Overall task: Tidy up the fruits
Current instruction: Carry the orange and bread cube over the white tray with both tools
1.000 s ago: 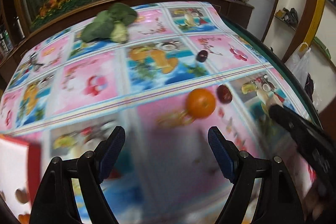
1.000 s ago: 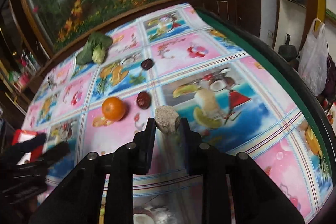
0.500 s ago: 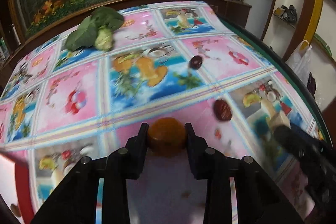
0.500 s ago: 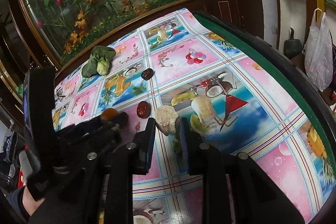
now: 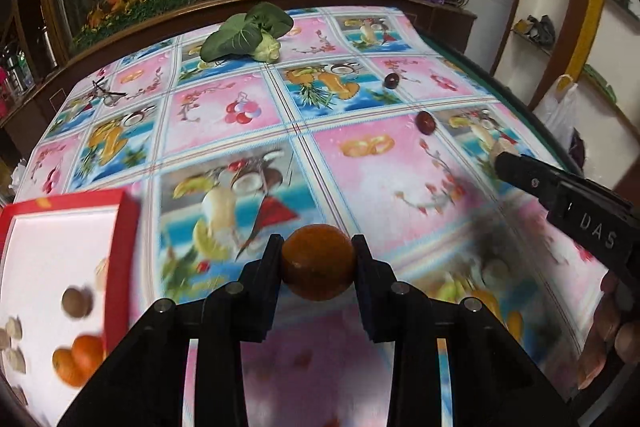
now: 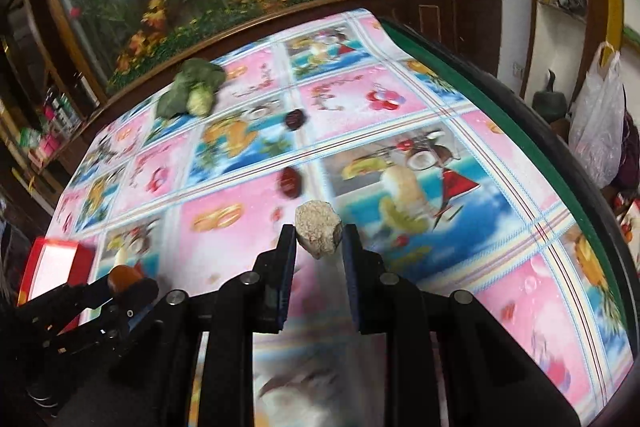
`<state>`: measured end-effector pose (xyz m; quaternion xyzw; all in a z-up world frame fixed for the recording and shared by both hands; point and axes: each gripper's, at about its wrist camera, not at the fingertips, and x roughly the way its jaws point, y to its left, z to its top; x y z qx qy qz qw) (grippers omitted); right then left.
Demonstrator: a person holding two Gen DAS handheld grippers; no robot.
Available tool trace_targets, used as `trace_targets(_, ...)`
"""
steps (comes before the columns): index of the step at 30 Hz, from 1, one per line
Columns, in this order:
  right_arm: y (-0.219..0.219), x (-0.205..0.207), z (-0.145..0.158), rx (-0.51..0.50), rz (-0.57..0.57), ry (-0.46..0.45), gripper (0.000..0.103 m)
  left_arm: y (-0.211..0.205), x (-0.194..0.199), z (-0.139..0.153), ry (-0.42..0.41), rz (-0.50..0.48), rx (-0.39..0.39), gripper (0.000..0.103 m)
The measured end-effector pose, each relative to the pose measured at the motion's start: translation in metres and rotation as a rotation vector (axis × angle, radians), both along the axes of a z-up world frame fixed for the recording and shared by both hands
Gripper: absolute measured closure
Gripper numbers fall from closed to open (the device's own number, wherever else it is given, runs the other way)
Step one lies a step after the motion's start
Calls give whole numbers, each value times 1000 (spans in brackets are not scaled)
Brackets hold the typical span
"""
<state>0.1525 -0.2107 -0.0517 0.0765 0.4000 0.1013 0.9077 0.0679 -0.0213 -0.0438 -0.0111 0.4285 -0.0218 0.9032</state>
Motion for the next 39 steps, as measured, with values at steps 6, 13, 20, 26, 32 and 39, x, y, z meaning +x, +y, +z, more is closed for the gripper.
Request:
trace_targets(6, 26, -51, 20, -44, 47, -29, 78, 15, -30, 7, -19, -3, -38, 70)
trace_targets(13, 51, -97, 27, -58, 75, -42, 78, 35, -54, 10, -38, 3, -57, 70)
trace_targets(20, 71, -122, 33, -69, 97, -62, 78, 58, -72, 12, -51, 40, -64, 70)
trace_targets(26, 68, -136, 28, -76, 88, -52, 78, 75, -81, 15, -60, 73, -68, 70)
trace_targets(32, 76, -147, 29, -77, 117, -58, 78, 86, -88, 17, -67, 99, -64, 70)
trace_targets(39, 91, -155, 32, -69, 162, -74, 78, 109, -95, 14, -59, 152, -58, 70)
